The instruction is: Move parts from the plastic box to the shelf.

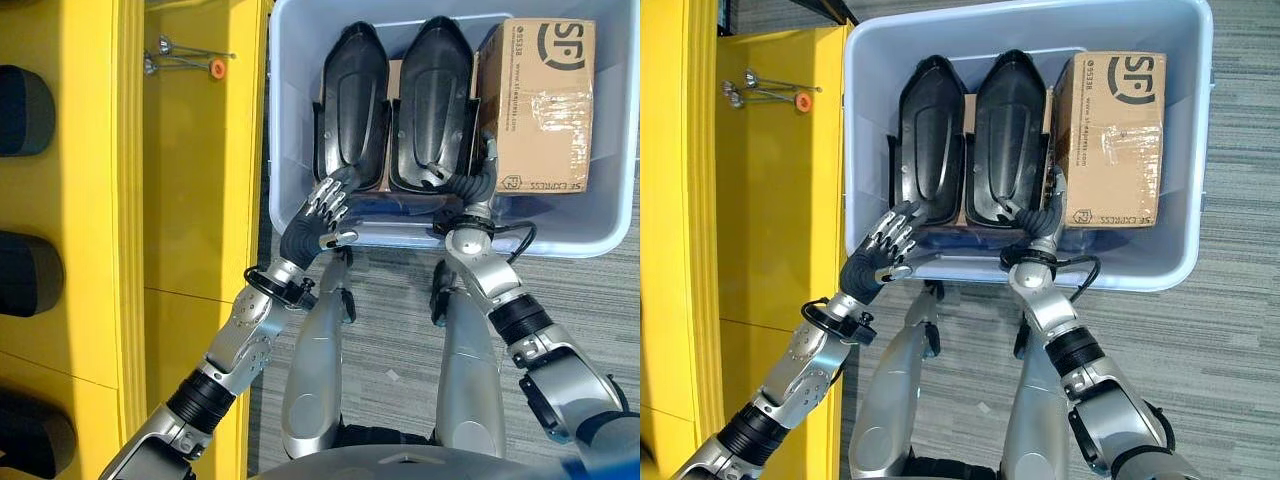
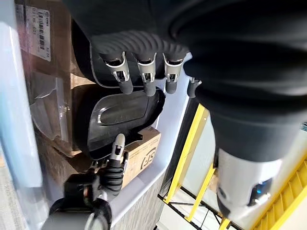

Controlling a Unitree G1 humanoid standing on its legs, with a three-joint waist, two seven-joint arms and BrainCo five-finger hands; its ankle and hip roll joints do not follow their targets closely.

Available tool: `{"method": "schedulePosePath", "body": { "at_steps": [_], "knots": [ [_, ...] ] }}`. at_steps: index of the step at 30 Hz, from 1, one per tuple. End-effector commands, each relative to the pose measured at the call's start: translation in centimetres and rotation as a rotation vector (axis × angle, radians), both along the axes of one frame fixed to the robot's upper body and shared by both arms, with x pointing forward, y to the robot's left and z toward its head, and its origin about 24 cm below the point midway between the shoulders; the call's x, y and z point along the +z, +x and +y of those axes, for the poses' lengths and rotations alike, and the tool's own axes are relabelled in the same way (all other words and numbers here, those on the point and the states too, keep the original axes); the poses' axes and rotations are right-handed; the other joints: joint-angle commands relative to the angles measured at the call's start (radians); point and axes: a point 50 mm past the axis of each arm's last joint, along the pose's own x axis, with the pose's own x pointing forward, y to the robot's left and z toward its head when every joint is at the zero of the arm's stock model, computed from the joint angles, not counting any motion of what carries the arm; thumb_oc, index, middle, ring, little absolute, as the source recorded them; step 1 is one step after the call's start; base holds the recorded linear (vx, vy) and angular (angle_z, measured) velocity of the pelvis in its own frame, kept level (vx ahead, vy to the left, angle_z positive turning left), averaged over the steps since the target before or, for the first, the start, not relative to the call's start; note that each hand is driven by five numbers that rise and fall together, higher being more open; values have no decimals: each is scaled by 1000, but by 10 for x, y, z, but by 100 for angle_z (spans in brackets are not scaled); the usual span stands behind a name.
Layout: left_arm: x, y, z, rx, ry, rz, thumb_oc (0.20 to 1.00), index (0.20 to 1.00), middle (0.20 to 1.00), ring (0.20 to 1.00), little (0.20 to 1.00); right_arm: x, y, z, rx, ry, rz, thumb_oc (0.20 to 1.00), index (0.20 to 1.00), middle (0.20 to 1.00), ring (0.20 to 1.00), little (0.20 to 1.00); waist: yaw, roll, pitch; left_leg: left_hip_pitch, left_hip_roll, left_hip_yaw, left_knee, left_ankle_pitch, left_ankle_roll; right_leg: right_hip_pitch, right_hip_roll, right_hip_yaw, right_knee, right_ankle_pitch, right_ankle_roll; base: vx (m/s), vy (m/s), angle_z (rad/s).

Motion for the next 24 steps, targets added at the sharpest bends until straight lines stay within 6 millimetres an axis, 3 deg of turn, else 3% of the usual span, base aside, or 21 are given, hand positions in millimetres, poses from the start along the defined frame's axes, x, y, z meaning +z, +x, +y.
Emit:
{"method": "schedulePosePath", "body": {
  "at_steps": [1, 4, 5, 6, 9, 18, 24],
  "knots": [
    [25, -7, -19, -74, -41, -128, 1000, 1000, 1000, 1000, 1000, 22, 7, -9, -19, 58, -73, 1000, 1000, 1000, 1000, 1000, 6, 59, -4, 0, -97, -24, 55, -186, 29, 0, 62, -64, -27, 32, -43, 26, 4, 5],
    [25, -6, -19, -78, -40, -128, 1000, 1000, 1000, 1000, 1000, 17, 9, -10, 0, 134, -33, 1000, 1000, 1000, 1000, 1000, 7, 61, -4, -15, -99, -25, 65, -187, 30, -14, 61, -59, -16, 29, -44, 50, -2, 4],
    [22, -8, -20, -81, -35, -117, 1000, 1000, 1000, 1000, 1000, 10, 9, -10, 8, 193, 1, 1000, 1000, 1000, 1000, 1000, 1, 54, -4, 6, -112, -29, 70, -210, 26, 7, 52, -49, -9, 3, -37, 0, 0, 0],
    [25, -6, -19, -78, -33, -130, 1000, 1000, 1000, 1000, 1000, 13, 11, -10, 11, 196, -7, 1000, 1000, 1000, 1000, 1000, 7, 61, -4, -21, -101, -27, 70, -188, 31, -20, 60, -58, -11, 27, -44, 91, -22, 5],
    [23, -6, -20, -78, -36, -123, 1000, 1000, 1000, 1000, 1000, 7, 13, -20, -60, 173, 5, 1000, 1000, 1000, 1000, 1000, 5, 57, -4, -16, -117, -31, 82, -214, 30, -13, 49, -47, 7, -3, -36, 44, -15, 6],
    [28, -3, -27, -109, -49, -124, 1000, 1000, 1000, 1000, 1000, 19, 23, -38, -198, -103, 51, 1000, 1000, 1000, 1000, 1000, 15, 65, -4, -88, -124, -38, 126, -220, 33, -72, 45, -41, 33, -1, -35, 3, 4, 1],
    [28, -2, -30, -121, -59, -123, 1000, 1000, 1000, 1000, 1000, 16, 28, -42, -237, -218, 114, 1000, 1000, 1000, 1000, 1000, 19, 65, -4, -108, -124, -37, 132, -221, 34, -84, 43, -42, 27, 5, -33, 10, 48, -1]
  ]
}}
